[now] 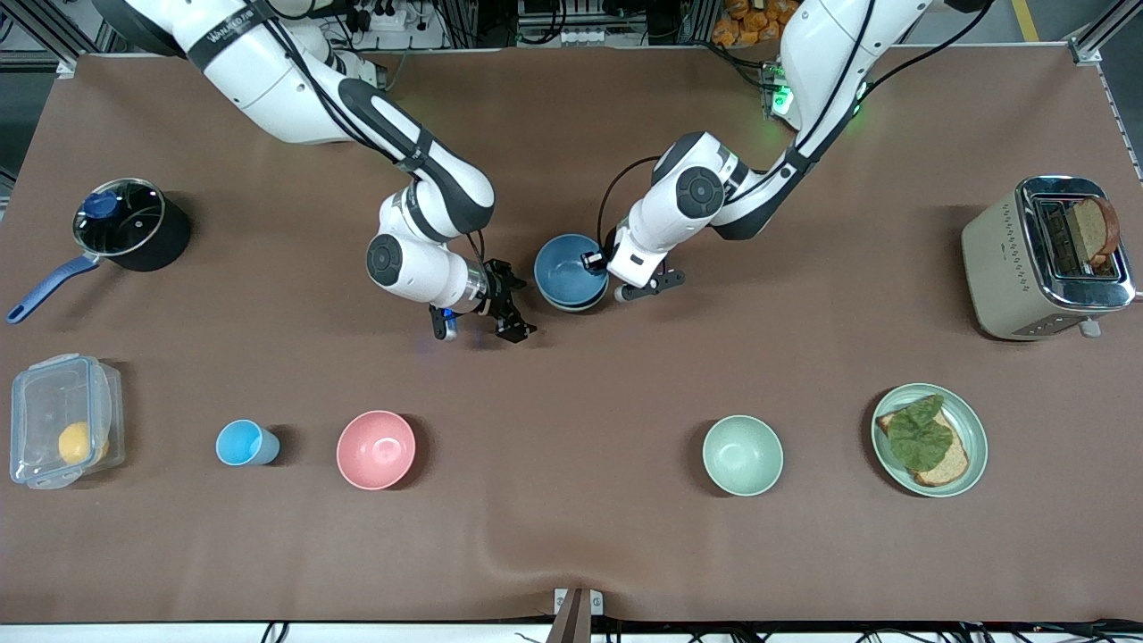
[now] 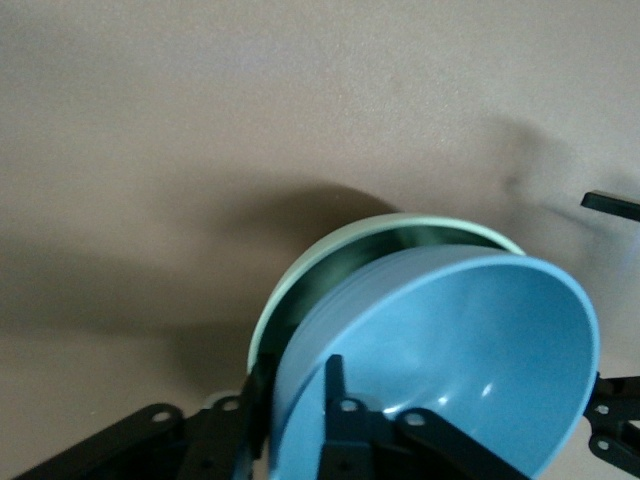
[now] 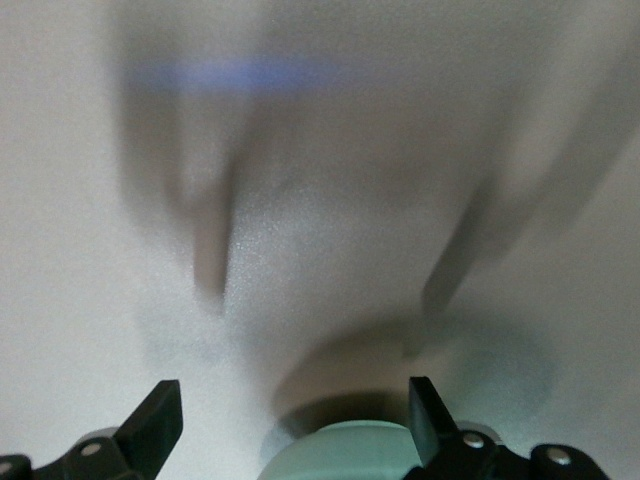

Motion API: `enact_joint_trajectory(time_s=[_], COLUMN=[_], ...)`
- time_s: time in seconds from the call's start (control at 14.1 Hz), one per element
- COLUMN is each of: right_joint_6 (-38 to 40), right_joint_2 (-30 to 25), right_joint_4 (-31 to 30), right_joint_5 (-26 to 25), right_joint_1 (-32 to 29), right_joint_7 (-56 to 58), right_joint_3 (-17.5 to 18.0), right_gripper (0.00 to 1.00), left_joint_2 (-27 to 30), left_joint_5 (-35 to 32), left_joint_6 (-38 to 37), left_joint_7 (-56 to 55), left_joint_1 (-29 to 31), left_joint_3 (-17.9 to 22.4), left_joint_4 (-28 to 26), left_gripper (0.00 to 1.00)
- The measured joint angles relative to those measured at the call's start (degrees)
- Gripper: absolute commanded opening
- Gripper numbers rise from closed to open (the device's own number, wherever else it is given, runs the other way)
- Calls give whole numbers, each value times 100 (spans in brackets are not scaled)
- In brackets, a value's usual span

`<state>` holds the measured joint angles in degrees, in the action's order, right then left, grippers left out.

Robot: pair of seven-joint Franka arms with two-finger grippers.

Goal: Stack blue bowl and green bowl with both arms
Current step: 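Lower the blue bowl into the green bowl with the left gripper, then open both grippers and lift them away from the stacked bowls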

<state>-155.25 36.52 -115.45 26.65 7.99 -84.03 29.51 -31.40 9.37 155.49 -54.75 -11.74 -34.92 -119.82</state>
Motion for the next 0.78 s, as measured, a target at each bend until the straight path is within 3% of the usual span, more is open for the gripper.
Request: enact_joint_trajectory(time_s=[0.35, 0.78], right_joint_6=[77, 444], right_joint_2=[-2, -56], right_joint_4=[44, 126], right_joint_5=[0, -162], right_joint_1=[-31, -180], right_joint_7=[12, 102], right_joint_3=[-11, -52], right_gripper=[100, 100], left_joint_2=[65, 510], left_joint_5=[0, 0], left_joint_6=[-239, -2359], left_joint_7=[3, 2], left_joint_1=[13, 440], left_joint_3=[0, 20], left_joint_4=[256, 1525], left_gripper=[100, 100])
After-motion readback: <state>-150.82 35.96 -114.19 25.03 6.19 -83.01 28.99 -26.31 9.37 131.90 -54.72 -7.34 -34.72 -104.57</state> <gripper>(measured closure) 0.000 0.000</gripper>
